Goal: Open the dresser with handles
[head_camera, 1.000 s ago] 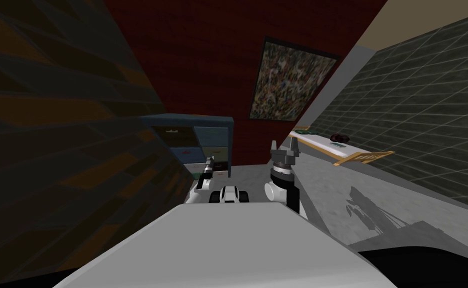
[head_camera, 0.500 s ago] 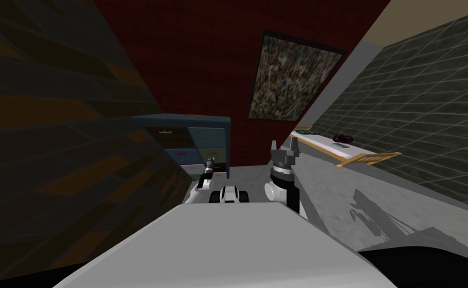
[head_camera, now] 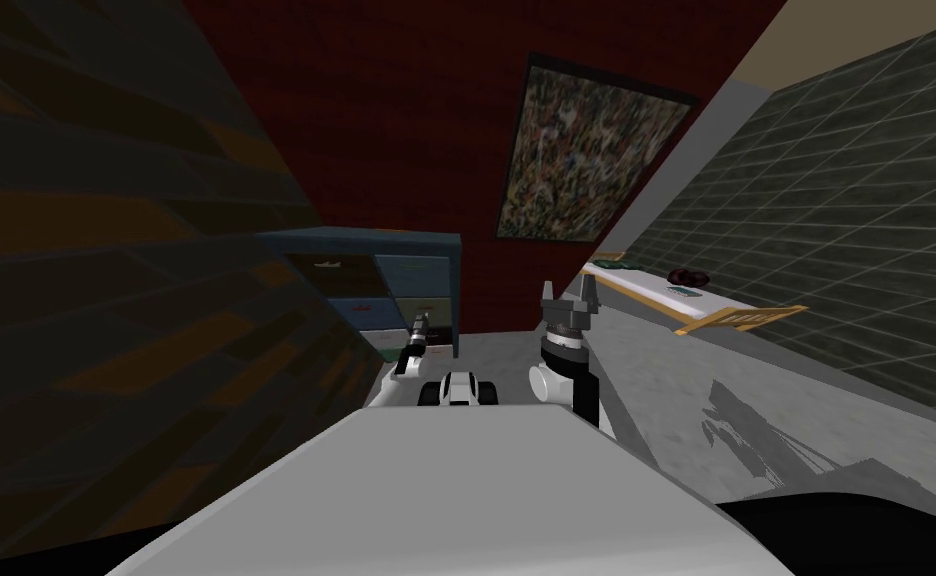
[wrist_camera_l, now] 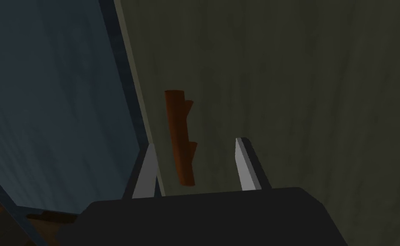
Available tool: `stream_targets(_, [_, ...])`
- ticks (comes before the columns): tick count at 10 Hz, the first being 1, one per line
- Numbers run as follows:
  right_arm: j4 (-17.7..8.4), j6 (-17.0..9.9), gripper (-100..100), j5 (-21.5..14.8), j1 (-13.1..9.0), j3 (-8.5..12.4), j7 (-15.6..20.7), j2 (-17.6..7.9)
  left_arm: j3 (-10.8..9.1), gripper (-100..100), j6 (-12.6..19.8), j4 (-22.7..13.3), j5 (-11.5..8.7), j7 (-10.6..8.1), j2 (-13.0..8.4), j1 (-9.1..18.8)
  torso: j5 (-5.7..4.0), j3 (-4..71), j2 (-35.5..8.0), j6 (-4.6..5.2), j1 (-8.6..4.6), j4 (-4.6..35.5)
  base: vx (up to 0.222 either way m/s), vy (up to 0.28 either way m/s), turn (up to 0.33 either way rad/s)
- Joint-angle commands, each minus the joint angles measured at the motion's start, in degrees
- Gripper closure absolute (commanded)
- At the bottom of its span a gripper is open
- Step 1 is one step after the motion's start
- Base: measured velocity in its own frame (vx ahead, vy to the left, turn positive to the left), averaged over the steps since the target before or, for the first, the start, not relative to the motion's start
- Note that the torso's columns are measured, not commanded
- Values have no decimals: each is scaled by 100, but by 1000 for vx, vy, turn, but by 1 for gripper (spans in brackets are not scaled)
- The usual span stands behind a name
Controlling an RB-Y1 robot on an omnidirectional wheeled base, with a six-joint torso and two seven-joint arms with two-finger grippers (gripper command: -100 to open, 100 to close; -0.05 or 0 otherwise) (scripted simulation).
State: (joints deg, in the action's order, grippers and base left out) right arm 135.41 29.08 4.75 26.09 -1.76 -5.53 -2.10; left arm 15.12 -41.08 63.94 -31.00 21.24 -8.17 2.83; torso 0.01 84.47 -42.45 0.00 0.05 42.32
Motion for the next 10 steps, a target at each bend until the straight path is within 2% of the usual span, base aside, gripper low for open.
stream_targets(1, [0, 0, 0, 0, 0, 0, 0, 0, 15, 100, 42, 62, -22, 32, -5, 2, -1, 3, 7, 0, -3, 0, -101, 0, 43])
stream_targets(6, [-1, -1, 0, 0, -2, 0, 0, 0, 37, 100, 153, 189, -64, 92, -16, 17, -1, 10, 18, 0, -3, -4, -165, -8, 28])
stream_targets(7, [-1, 0, 0, 0, -1, 0, 0, 0, -16, -100, 252, 145, -55, 92, -14, 78, -1, 29, 51, 0, -3, -12, 78, -24, -13])
stream_targets(10, [1, 1, 0, 0, 4, 0, 0, 0, -97, -100, 386, 81, -42, 88, -10, 172, 1, 38, 61, -1, 2, -17, 187, 6, -4])
